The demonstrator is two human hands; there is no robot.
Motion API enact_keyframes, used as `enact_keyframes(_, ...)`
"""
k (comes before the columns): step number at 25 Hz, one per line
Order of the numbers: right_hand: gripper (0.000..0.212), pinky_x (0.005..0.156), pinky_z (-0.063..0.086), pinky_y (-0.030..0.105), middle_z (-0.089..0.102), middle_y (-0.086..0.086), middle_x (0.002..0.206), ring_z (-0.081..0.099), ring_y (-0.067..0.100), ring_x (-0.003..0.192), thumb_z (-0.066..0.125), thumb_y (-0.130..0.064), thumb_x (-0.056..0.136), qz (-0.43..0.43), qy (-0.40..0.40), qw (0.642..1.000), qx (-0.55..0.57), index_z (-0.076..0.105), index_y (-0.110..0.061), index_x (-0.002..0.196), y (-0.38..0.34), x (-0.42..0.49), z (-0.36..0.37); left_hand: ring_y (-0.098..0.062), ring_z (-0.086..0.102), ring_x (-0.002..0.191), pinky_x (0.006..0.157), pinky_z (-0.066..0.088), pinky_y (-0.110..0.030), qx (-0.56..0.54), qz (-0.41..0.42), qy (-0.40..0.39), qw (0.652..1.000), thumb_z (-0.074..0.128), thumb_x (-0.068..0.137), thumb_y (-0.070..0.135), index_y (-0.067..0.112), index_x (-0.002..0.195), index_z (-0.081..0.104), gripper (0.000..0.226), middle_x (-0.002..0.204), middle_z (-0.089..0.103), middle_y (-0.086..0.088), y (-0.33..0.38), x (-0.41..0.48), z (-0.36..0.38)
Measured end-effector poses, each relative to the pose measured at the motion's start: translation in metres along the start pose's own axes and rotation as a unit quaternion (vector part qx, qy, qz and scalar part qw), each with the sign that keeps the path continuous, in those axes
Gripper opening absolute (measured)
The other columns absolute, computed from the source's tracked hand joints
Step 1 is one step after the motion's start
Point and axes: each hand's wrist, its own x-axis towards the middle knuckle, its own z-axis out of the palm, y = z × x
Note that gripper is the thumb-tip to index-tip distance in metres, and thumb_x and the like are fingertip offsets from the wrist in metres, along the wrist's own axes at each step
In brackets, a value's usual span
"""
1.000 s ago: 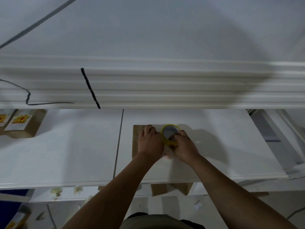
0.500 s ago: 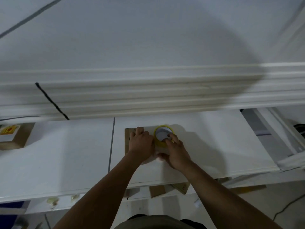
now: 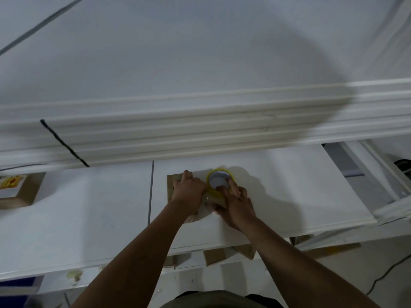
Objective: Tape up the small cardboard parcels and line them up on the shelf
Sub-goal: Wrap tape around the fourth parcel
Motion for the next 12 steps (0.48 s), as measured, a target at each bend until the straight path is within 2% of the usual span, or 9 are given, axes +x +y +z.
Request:
enact_keyframes(3, 0.066, 0.12, 0.032, 0.047, -0.002, -0.01, 0.175, 0.014, 0.027, 0.153, 0.055, -0.06, 0.098, -0.038, -0.023, 0.999, -0.007, 0.031, -0.043, 0.158, 0.018, -0.001, -0.009, -0.031, 0.038, 0.133, 0.099, 0.046, -0.049, 0.014, -0.007, -0.001, 1.0, 0.053, 0.101, 0.017, 0.028, 0.12, 0.073, 0.03, 0.121, 0.065, 0.0, 0.003, 0.0, 0.001)
enact_keyframes(6, 0.066, 0.118, 0.033, 0.048, 0.007, -0.011, 0.174, 0.014, 0.025, 0.155, 0.055, -0.058, 0.099, -0.068, -0.019, 0.996, -0.047, 0.029, -0.043, 0.158, 0.031, -0.003, -0.017, -0.03, 0.043, 0.132, 0.096, 0.051, -0.049, 0.014, -0.002, 0.023, 1.0, 0.055, 0.098, 0.012, 0.022, 0.124, 0.07, 0.032, 0.127, 0.058, -0.004, 0.007, -0.001, -0.004)
enact_keyframes(9, 0.056, 0.11, 0.042, 0.044, 0.034, -0.008, 0.163, 0.03, 0.026, 0.148, 0.057, -0.047, 0.102, -0.087, 0.029, 0.994, -0.055, 0.042, -0.031, 0.153, 0.035, -0.005, -0.028, -0.026, 0.05, 0.123, 0.079, 0.054, -0.041, -0.012, 0.008, 0.084, 0.996, 0.05, 0.094, 0.012, 0.017, 0.121, 0.068, 0.033, 0.122, 0.058, -0.004, 0.01, 0.002, -0.017)
enact_keyframes(12, 0.035, 0.095, 0.048, 0.044, 0.062, 0.003, 0.129, 0.053, 0.034, 0.123, 0.07, -0.035, 0.095, -0.117, 0.118, 0.982, -0.086, 0.064, -0.017, 0.125, 0.024, -0.002, -0.052, -0.024, 0.05, 0.125, 0.081, 0.053, -0.039, -0.036, 0.03, 0.096, 0.994, 0.047, 0.099, 0.017, 0.021, 0.126, 0.067, 0.034, 0.122, 0.062, -0.003, 0.007, 0.0, -0.021)
